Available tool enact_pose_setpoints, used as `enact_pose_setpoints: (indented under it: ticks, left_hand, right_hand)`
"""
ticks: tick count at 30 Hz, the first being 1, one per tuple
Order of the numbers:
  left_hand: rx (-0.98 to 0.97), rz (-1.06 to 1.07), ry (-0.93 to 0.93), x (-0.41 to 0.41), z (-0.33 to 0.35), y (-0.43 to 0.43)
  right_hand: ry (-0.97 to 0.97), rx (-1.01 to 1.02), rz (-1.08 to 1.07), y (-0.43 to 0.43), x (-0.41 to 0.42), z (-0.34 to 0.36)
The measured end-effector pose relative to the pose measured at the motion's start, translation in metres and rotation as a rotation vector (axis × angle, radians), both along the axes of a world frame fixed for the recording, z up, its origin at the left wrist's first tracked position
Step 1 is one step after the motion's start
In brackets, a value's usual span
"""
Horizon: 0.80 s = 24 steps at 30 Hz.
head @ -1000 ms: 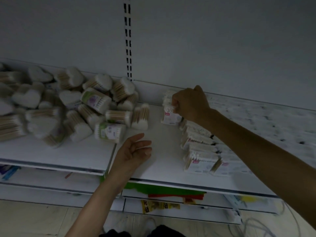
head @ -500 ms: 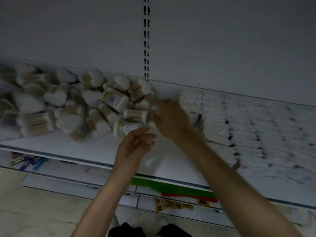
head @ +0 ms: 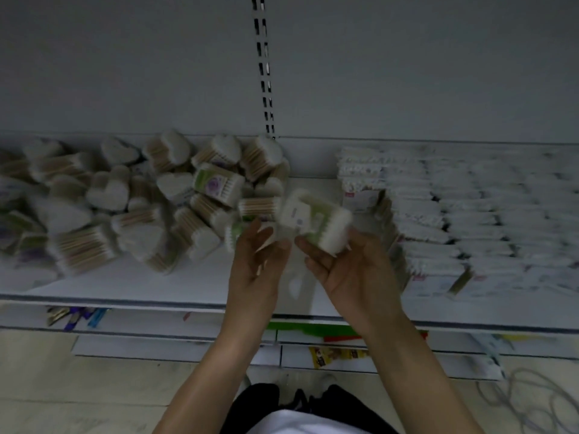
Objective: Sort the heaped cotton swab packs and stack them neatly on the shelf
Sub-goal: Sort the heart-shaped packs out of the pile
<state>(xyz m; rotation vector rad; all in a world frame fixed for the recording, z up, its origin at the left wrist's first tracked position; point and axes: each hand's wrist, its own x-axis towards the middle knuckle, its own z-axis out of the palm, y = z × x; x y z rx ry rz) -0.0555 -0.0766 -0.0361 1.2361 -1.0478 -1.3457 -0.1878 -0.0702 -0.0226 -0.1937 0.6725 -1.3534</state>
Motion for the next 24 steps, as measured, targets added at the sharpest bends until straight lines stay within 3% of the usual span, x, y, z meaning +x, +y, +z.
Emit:
enact_pose_setpoints:
  ticks: [3,8,10,13,15,17,20,24]
  left_hand:
    - [-0.022,-0.128,0.037,-0.002,0.007,-0.006]
    - [-0.152,-0.169,0.124,-0.006,0.016,-0.021]
    - [-0.213,-0.165,0.085,-0.003,0.011,-0.031]
    - [-0.316,-0.204,-0.112,0.008,-0.004,-0.041]
    - [-0.38,-0.307,-0.256,0.013,-0.015,-0.043]
    - [-0.406,-0.404,-0.317,0.012,-0.026,-0.042]
    - [-0.467,-0.43,-0.43,0.006,-0.035,-0.039]
    - [-0.688,-0.322,-0.838,0.013,-0.044,-0.047]
  right_hand:
    - [-0.128,0.021,-0.044,0.004,0.011,0.001]
    - [-0.043,0.046,-0.073,0.005,0.027,-0.008]
    - [0.276,0.084,-0.074,0.006,0.027,-0.016]
    - [1.071,0.069,-0.278,0.017,0.027,-0.032]
    - [1.518,-0.163,-0.442,0.022,0.023,-0.036]
    - [1.852,-0.439,-0.401,0.02,0.016,-0.039]
    - [2.068,-0.51,-0.34,0.007,0.01,-0.041]
    - [2.174,-0.407,-0.376,-0.012,0.018,-0.051]
